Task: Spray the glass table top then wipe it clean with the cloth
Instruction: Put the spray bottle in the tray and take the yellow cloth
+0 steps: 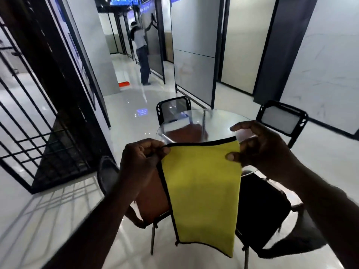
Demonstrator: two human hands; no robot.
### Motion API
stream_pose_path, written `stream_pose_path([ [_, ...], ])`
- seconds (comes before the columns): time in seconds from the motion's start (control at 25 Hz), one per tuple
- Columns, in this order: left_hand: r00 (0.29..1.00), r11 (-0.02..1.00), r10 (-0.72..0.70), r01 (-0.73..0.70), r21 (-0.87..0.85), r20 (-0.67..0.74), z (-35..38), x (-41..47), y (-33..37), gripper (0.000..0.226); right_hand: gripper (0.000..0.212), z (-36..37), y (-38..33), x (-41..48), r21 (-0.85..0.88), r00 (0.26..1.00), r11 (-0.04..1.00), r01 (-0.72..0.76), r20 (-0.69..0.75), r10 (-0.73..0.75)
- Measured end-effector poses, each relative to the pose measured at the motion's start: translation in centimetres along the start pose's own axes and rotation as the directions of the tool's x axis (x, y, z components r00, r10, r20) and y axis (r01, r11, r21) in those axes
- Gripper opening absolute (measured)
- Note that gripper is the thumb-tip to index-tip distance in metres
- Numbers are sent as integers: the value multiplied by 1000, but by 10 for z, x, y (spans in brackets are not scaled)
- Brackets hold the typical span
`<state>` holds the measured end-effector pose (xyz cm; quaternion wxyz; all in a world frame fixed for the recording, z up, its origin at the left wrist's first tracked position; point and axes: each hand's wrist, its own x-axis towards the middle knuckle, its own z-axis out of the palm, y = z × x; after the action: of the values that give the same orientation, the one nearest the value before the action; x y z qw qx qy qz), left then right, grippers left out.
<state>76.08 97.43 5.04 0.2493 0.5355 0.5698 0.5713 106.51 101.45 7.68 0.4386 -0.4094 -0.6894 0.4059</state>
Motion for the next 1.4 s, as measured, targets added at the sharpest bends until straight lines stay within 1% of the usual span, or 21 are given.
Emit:
stream_pose_path([
  [0.08, 994, 941, 106, -97, -323, 12, 12, 68, 3, 41, 61, -7, -7, 52, 181, 967, 975, 128, -241, -83],
  [0.12, 988, 906, 128, -81, -416, 87, 23, 95, 0, 63, 64, -8, -1, 76, 303, 964, 941, 154, -255, -76],
  [0.2, 920, 925, 88, 67, -374, 382, 51, 122, -27, 92, 76, -3, 33, 110, 350, 995, 936, -24, -86, 57],
  [0.24, 865, 942, 27, 147, -303, 501, 67, 126, -55, 90, 81, 2, 61, 116, 273, 984, 949, -158, -30, 173],
  [0.32, 868, 948, -195, 286, -140, 456, 90, 128, -108, 61, 67, 18, 116, 120, 194, 932, 920, -339, -60, 356],
  [0.36, 886, 964, -259, 264, 41, 384, 98, 132, -141, 53, 50, 25, 144, 121, 232, 900, 888, -398, -91, 427],
  [0.4, 892, 926, -305, 197, 323, 332, 100, 132, -168, 56, 37, 32, 171, 122, 267, 867, 854, -447, -105, 487],
  [0.44, 867, 855, -391, 218, 470, 309, 105, 133, -184, 62, 30, 36, 192, 125, 304, 842, 823, -479, -107, 529],
  [0.56, 769, 820, -551, 426, 382, 325, 124, 165, -240, 66, 20, 33, 231, 147, 409, 742, 695, -591, -64, 668],
  [0.68, 815, 834, -526, 438, 335, 243, 160, 208, -217, 86, 72, 15, 258, 183, 396, 761, 690, -606, 35, 648],
  [0.76, 880, 822, -428, 284, 494, 206, 188, 236, -184, 101, 96, -4, 269, 221, 233, 834, 810, -539, 15, 551],
  [0.8, 900, 803, -349, 144, 578, 261, 197, 248, -174, 96, 95, -12, 272, 241, 64, 871, 869, -491, 12, 492],
  [0.88, 929, 695, -218, -68, 715, 301, 201, 268, -178, 75, 83, -22, 278, 276, -269, 908, 879, -394, 38, 418],
  [0.92, 945, 651, -171, -104, 752, 278, 202, 275, -183, 64, 74, -24, 280, 287, -384, 921, 857, -345, 35, 387],
  [1.04, 961, 594, -66, -179, 784, 270, 195, 292, -202, 36, 41, -21, 292, 308, -561, 979, 815, -146, 34, 199],
  [1.12, 967, 682, -25, -168, 712, 252, 182, 302, -217, 31, 24, -20, 299, 316, -518, 991, 848, -114, 1, 134],
  [1.16, 978, 776, -59, -81, 626, 199, 172, 307, -221, 32, 22, -21, 302, 318, -423, 990, 895, -139, -30, 140],
  [1.24, 944, 946, -297, 270, 180, 145, 154, 317, -222, 35, 18, -19, 291, 323, 34, 968, 968, -248, -39, 250],
  [1.28, 900, 910, -377, 404, -91, 221, 149, 319, -221, 33, 13, -14, 280, 324, 292, 948, 907, -305, 6, 317],
  [1.32, 866, 847, -407, 477, -234, 292, 150, 321, -220, 28, 13, -4, 272, 326, 453, 918, 808, -377, 66, 391],
  [1.4, 824, 768, -452, 555, -319, 343, 153, 326, -225, 21, 22, 27, 266, 332, 574, 823, 641, -510, 111, 556],
])
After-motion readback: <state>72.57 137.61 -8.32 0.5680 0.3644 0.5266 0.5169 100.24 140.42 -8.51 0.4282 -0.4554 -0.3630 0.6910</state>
